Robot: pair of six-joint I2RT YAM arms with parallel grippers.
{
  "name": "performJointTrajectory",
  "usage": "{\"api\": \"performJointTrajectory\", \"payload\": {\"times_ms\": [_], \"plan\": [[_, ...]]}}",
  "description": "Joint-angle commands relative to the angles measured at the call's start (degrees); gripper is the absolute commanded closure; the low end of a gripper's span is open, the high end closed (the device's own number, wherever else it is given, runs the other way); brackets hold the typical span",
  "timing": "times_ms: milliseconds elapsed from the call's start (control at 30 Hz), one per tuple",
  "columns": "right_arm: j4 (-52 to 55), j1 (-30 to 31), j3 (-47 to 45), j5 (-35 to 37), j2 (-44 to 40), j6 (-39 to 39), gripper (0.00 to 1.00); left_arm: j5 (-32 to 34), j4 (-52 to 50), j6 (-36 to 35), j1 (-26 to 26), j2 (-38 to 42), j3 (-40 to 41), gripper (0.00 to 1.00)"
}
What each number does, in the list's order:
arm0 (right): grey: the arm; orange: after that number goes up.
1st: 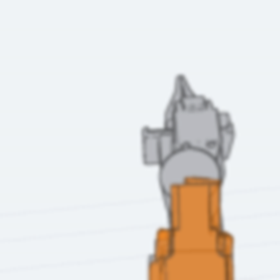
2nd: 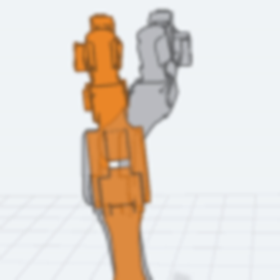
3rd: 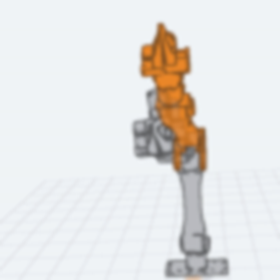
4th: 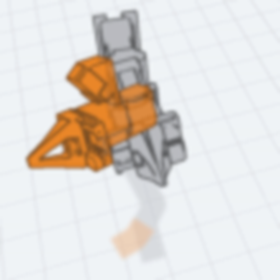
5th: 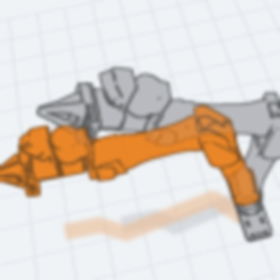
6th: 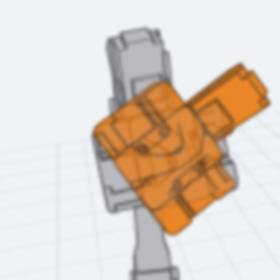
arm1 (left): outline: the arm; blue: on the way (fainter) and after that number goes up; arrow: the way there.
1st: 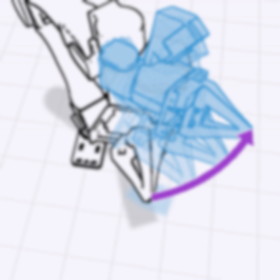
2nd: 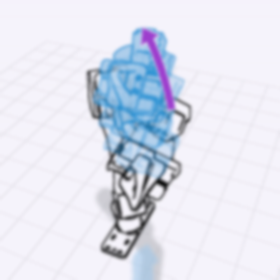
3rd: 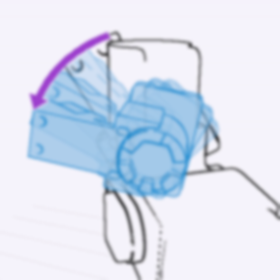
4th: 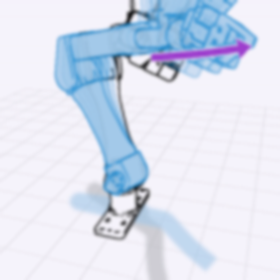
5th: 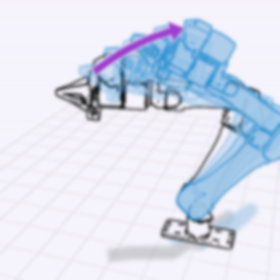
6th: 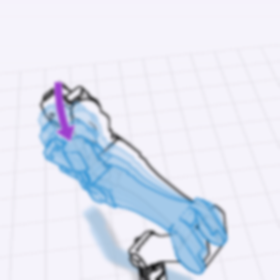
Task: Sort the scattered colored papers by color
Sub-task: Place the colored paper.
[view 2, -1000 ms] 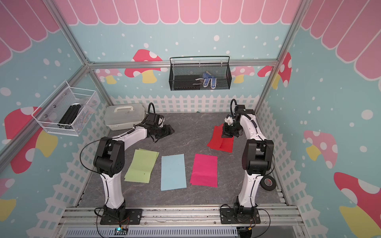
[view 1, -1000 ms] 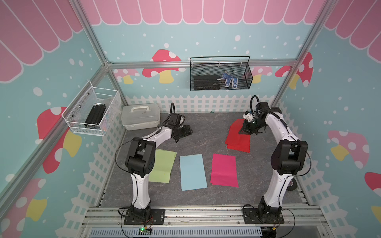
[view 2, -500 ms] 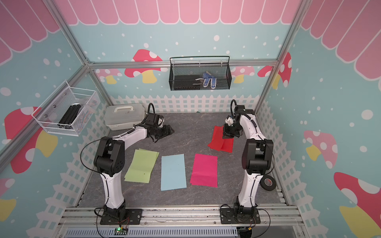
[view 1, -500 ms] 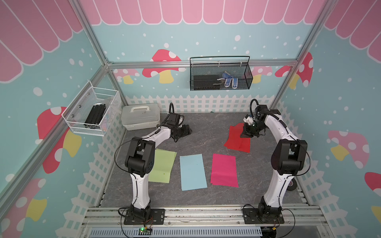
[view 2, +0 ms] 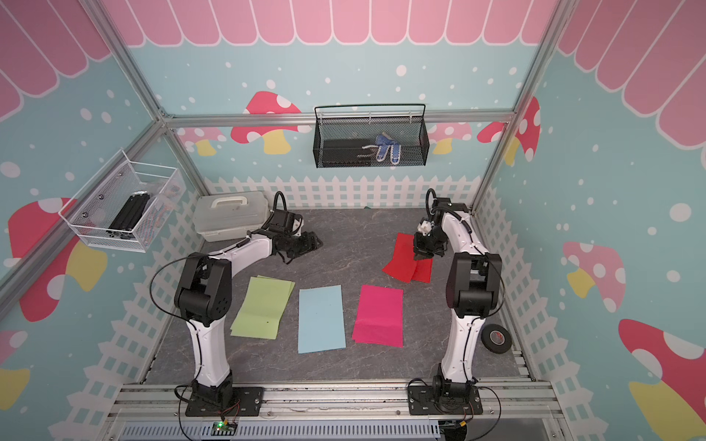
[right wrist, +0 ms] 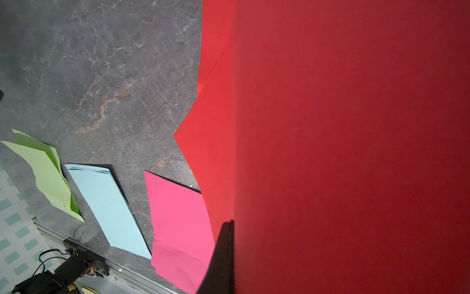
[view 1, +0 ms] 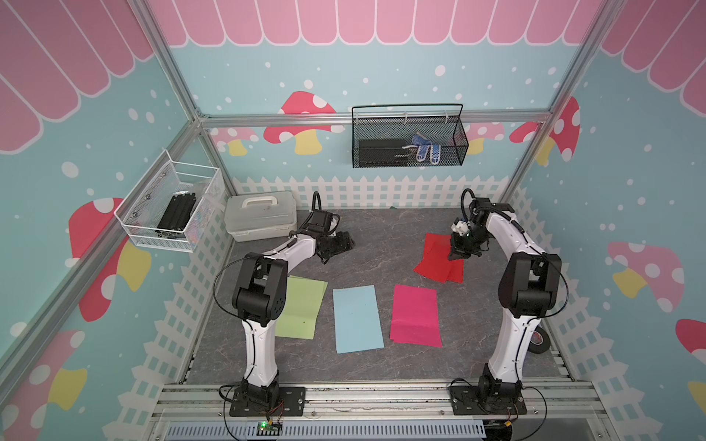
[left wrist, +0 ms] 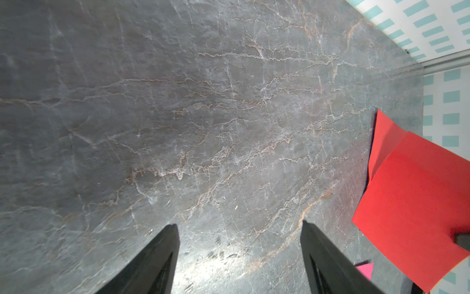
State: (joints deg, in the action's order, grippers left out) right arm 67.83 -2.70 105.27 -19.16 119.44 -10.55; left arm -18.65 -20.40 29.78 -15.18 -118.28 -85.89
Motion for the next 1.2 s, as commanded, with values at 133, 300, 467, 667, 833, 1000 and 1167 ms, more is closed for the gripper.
{"api": "performJointTrajectory", "payload": {"times_ms": [133,300,467,667,833,1000,1167], "plan": [[3.9,-0.4,5.3,5.9,4.1,1.5,1.00,-1.0,1.2,0.0,0.4,-2.3,-0.9,0.22],[4.9,-0.1,7.6,8.4,5.5,1.6,0.95,-1.1,1.2,0.2,0.5,-3.0,-1.5,0.23],[6.5,0.2,10.2,12.0,7.5,1.5,0.93,-1.3,1.2,0.3,0.5,-3.4,-1.8,0.23],[7.0,0.7,11.3,13.8,9.5,1.7,0.93,-1.1,1.2,0.2,0.5,-3.5,-1.7,0.23],[7.4,0.9,12.2,14.7,11.0,1.7,0.92,-1.1,1.2,0.3,0.6,-3.6,-1.8,0.23],[8.0,1.5,13.0,16.8,12.5,1.9,0.92,-1.6,1.2,0.3,0.5,-4.0,-2.0,0.23],[8.4,2.3,13.9,17.9,13.5,2.1,0.92,-1.9,1.2,0.4,0.5,-4.5,-2.3,0.23]]}}
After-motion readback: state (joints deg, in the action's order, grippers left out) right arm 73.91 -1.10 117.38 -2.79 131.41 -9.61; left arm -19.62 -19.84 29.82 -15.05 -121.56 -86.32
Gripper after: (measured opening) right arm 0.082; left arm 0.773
